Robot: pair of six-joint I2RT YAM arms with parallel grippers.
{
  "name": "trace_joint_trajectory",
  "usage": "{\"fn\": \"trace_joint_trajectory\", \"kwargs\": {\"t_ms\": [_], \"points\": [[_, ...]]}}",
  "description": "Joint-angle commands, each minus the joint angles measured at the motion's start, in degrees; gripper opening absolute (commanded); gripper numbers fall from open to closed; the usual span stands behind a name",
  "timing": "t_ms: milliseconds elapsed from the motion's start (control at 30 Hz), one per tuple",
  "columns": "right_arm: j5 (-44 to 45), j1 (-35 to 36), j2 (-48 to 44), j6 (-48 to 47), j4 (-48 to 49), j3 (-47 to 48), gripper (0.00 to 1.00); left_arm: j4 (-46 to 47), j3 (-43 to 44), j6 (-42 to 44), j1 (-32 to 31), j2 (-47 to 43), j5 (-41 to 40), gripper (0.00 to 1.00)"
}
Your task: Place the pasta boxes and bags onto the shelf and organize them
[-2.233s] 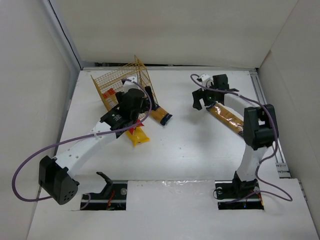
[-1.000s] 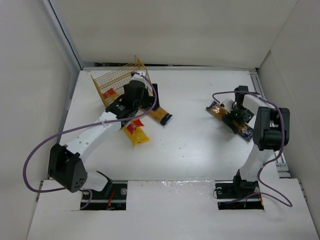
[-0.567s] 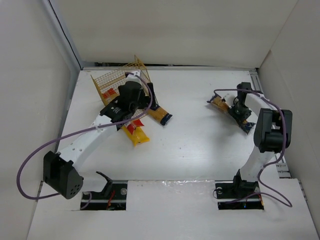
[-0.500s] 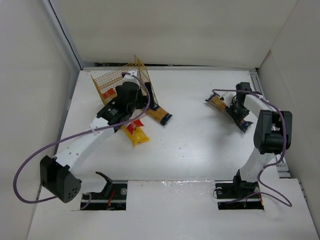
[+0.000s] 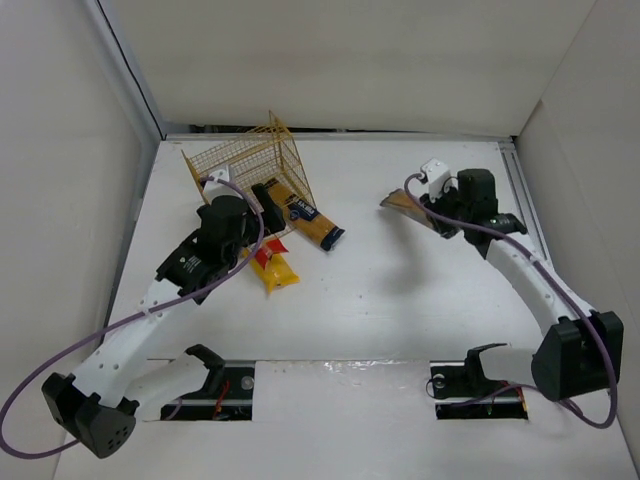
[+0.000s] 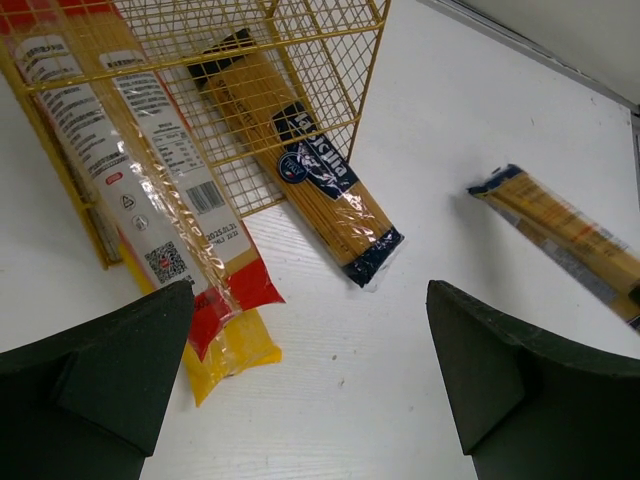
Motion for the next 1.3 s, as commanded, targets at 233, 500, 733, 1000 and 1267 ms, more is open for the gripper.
{"fn": "trace_joint_trajectory", "kwargs": {"t_ms": [233,500,733,1000,1267], "points": [[3.9,7.9,-5.0,10.4,15.9,-10.1,0.00,-2.1,-0.6,-4.3,-0.1,-3.4,-1.5,1.00],[7.0,13.6,-8.4,12.9,19.2,-15.1,0.00,-3.1,-1.7,-4.9,-0.1,-3.4,-0.4,1.00],[6.9,19.7,2.5,22.1,15.1,-16.1,0.00,-3.1,-2.8,-5.6,-0.1,-3.4,0.1,1.00],[15.4,23.3,0.5,22.2,14.8,-14.4,0.10,-3.7,-3.8,-6.1,-0.1,-2.8,0.1,1.00],[13.7,25.2,11.0,20.9,12.7,-10.6,1.00,-3.2,-5.0,-6.1,-0.1,-3.9,-0.4,1.00]]}}
